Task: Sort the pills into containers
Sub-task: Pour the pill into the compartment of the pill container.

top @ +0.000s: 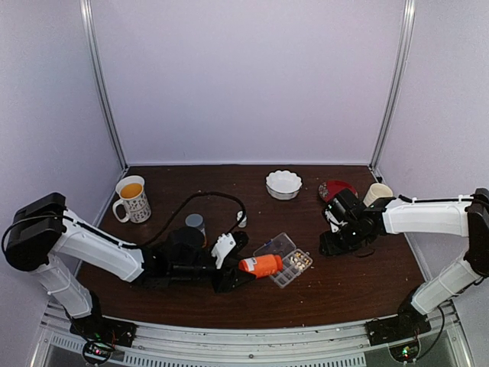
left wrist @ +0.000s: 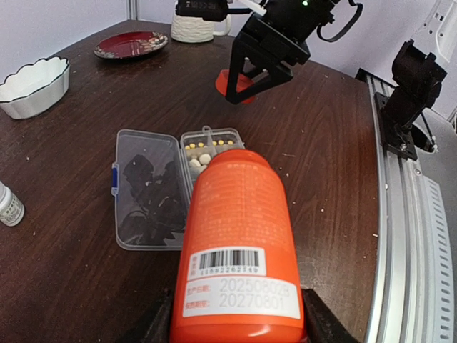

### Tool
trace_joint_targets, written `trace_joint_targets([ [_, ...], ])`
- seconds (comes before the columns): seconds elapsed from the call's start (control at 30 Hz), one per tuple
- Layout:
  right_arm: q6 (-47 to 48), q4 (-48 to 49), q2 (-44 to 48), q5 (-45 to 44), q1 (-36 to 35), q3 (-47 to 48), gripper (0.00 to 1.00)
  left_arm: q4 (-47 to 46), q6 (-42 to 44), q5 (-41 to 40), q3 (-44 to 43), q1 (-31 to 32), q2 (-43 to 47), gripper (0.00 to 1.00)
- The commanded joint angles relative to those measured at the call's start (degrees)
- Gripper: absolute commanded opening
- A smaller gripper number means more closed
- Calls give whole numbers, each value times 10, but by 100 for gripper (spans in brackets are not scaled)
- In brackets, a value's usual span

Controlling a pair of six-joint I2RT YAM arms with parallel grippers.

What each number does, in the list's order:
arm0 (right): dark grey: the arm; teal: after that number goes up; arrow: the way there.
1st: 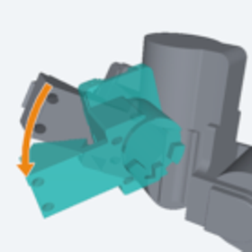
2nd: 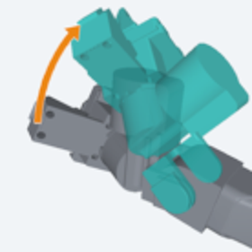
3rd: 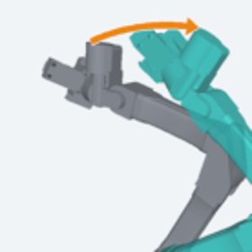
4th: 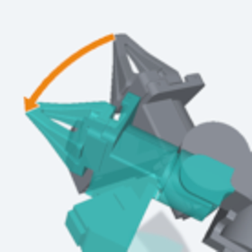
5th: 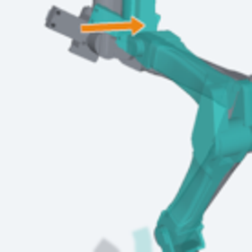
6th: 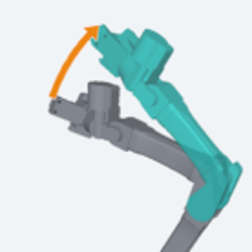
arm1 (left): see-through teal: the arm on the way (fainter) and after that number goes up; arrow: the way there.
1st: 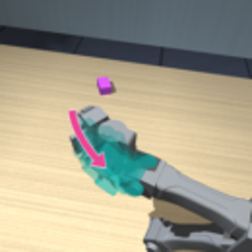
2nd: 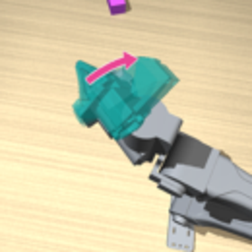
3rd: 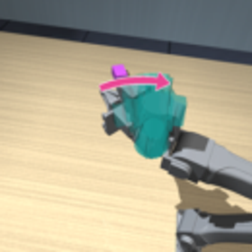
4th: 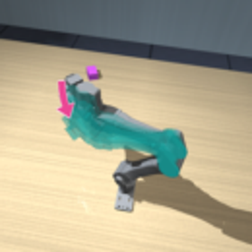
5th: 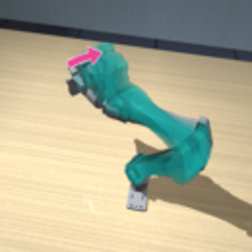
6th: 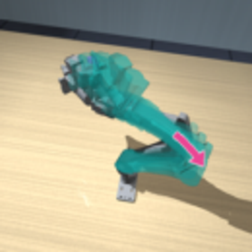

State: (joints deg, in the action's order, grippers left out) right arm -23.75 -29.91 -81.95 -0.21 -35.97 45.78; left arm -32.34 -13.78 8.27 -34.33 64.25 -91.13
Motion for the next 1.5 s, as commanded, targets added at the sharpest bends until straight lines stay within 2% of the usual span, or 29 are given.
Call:
trace_joint_targets([
  [0.0, 7, 4, 14, -2, 4, -3, 0, -1, -3, -7, -23, 4, -10, 0],
  [0.13, 9, 3, 16, -2, 4, -3, 0, 3, -3, -9, -31, 9, 2, 0],
  [0.37, 8, 4, 17, 0, 4, -4, 0, 26, 2, -3, -58, 9, -29, 0],
  [0.53, 7, 4, 21, 0, 4, -7, 0, 68, -4, -40, -81, 10, -46, 0],
  [0.67, 8, 2, 24, 1, 4, -7, 0, 55, -13, -38, -82, 10, -50, 0],
  [0.77, 9, 0, 28, 0, 4, -6, 0, 106, -14, -56, -112, 10, -62, 0],
  [0.9, 11, -3, 31, -1, 4, -6, 0, 63, -24, -43, -99, 9, -60, 0],
  [1.03, 11, -3, 32, -1, 5, -6, 0, 102, -22, -50, -121, 10, -73, 0],
  [1.47, 13, -4, 29, 0, 5, -4, 0, 102, -15, -45, -129, 9, -82, 0],
])
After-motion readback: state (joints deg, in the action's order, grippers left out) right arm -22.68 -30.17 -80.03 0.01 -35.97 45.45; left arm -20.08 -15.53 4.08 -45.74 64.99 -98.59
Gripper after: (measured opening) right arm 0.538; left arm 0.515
